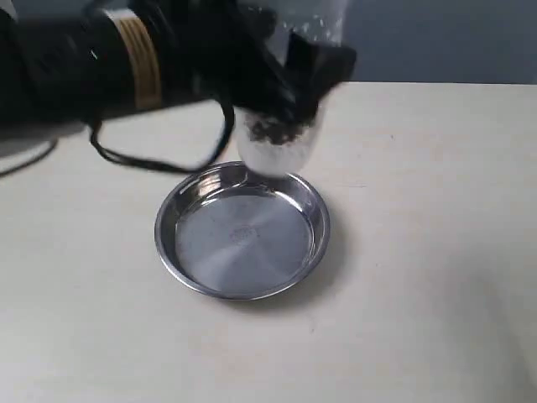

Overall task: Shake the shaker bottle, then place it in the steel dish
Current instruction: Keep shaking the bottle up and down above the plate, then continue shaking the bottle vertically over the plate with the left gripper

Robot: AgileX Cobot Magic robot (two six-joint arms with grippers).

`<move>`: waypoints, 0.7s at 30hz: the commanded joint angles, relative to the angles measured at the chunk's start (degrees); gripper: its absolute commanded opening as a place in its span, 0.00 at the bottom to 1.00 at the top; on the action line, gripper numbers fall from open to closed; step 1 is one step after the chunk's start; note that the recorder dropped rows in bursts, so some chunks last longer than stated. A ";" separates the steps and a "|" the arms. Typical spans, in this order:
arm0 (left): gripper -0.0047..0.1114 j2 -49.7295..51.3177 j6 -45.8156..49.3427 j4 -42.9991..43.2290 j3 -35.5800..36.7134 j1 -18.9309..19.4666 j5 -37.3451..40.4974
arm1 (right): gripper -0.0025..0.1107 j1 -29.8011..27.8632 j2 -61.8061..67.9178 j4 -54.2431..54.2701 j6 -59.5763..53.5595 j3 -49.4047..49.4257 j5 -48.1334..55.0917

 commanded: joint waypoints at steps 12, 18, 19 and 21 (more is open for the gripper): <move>0.04 1.79 -1.57 -3.54 1.23 -0.09 -0.85 | 0.01 -0.20 -0.27 0.01 -0.11 0.07 -0.70; 0.04 2.43 1.62 -3.51 1.61 -0.60 3.70 | 0.01 -0.20 -0.27 0.01 -0.11 0.07 -0.70; 0.04 5.59 1.34 -3.50 3.49 -0.60 4.12 | 0.01 -0.20 -0.27 0.01 -0.11 0.07 -0.70; 0.04 6.31 -0.22 -3.38 3.14 -0.72 3.62 | 0.01 -0.20 -0.27 0.01 -0.11 0.07 -0.70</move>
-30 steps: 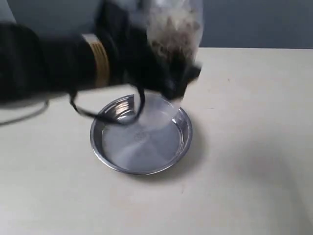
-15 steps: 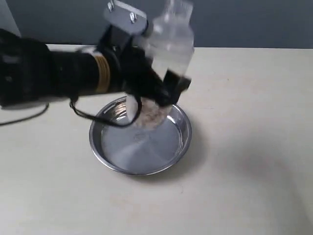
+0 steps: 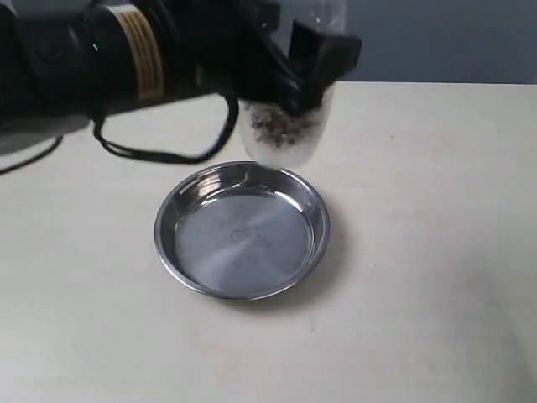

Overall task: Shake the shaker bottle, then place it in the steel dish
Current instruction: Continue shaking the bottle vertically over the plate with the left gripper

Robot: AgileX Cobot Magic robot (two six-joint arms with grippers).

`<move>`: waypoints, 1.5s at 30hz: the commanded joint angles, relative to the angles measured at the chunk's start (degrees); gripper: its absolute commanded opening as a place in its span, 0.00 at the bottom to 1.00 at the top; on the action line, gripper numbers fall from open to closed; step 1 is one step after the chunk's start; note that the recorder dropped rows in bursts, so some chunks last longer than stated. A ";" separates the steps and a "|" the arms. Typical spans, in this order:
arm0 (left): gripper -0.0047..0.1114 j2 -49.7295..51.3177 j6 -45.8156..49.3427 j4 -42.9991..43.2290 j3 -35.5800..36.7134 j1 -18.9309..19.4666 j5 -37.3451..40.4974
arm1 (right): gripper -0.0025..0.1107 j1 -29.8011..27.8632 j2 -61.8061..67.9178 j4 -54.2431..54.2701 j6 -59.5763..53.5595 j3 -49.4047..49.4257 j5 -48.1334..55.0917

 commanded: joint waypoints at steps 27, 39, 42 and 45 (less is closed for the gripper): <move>0.04 -1.44 7.67 -7.82 -2.40 -0.33 3.66 | 0.01 -0.20 -0.27 0.01 -0.11 0.07 -0.70; 0.04 6.98 7.22 -6.67 5.13 -1.05 2.50 | 0.01 -0.20 -0.27 0.01 -0.11 0.07 -0.70; 0.04 1.01 3.13 -4.55 0.39 -1.05 -0.93 | 0.01 -0.20 -0.27 0.01 -0.11 0.07 -0.70; 0.04 0.11 3.13 -3.30 1.17 -1.09 -1.43 | 0.01 -0.20 -0.27 0.01 -0.11 0.07 -0.70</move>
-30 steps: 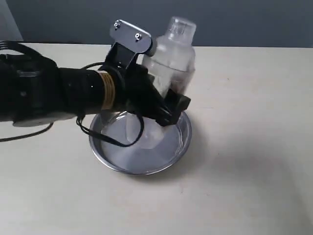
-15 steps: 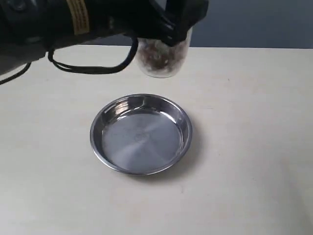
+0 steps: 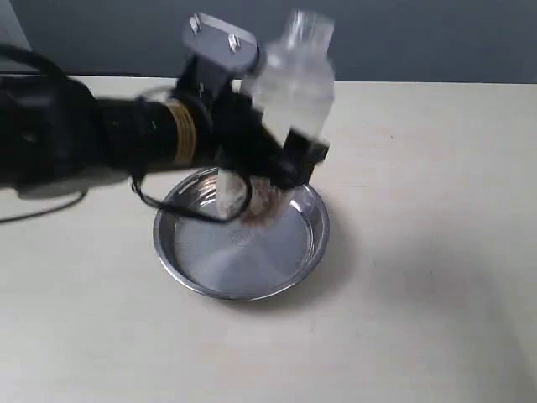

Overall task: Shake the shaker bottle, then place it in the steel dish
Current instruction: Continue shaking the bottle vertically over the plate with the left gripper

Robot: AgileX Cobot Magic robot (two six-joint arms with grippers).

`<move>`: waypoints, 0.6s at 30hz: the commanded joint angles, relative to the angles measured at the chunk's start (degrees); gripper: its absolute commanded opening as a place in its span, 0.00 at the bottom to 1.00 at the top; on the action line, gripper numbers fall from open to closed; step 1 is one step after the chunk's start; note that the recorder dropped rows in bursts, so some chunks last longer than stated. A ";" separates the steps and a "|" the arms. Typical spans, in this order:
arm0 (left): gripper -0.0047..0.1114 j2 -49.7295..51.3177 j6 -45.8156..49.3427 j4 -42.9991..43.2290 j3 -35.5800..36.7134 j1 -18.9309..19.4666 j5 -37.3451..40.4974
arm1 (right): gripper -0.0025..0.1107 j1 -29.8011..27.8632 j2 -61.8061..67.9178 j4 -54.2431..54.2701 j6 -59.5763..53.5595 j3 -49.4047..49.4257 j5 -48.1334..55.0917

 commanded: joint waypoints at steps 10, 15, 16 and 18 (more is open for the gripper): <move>0.04 3.36 -0.39 -2.61 3.11 0.26 -4.35 | 0.01 -0.20 -0.27 0.01 -0.11 0.07 -0.70; 0.04 -7.57 2.08 1.44 -2.96 0.26 -13.26 | 0.01 -0.20 -0.27 0.01 -0.11 0.07 -0.70; 0.04 -7.28 1.92 0.62 -2.71 0.26 -11.28 | 0.01 -0.20 -0.27 0.01 -0.11 0.07 -0.70; 0.04 -3.18 1.69 -0.96 1.09 -0.29 -7.60 | 0.01 -0.20 -0.27 0.01 -0.11 0.07 -0.70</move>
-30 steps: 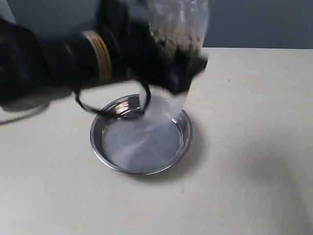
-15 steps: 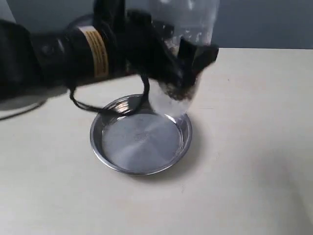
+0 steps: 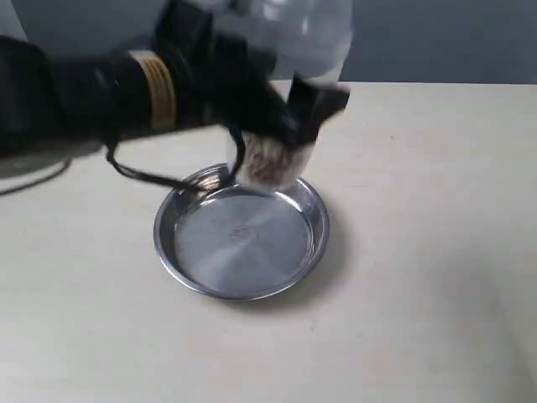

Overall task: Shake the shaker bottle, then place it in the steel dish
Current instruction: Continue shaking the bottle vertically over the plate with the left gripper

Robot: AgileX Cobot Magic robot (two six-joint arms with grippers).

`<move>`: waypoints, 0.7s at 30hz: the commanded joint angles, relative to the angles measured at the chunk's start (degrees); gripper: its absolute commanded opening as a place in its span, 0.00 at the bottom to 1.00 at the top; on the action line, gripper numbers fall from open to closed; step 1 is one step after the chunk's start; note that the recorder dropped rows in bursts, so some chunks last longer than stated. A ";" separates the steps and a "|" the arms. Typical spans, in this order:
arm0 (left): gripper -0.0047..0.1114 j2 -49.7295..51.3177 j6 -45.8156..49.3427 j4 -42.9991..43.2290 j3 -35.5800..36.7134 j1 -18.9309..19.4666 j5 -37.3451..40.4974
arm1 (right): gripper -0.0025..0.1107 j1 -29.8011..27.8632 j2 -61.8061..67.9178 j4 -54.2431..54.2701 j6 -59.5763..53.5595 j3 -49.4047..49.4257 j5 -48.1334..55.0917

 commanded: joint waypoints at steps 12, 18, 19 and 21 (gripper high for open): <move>0.04 4.82 2.22 -1.51 3.76 -0.72 -3.54 | 0.01 -0.20 -0.27 0.01 -0.11 0.07 -0.70; 0.04 -1.83 5.85 -1.32 -1.01 -0.51 -12.73 | 0.01 -0.20 -0.27 0.01 -0.11 0.07 -0.70; 0.04 -3.56 10.06 -2.66 -2.95 -0.51 -9.91 | 0.01 -0.20 -0.27 0.01 -0.11 0.07 -0.70; 0.04 -2.49 9.65 -7.16 -2.28 -0.65 -1.90 | 0.01 -0.20 -0.27 0.01 -0.11 0.07 -0.70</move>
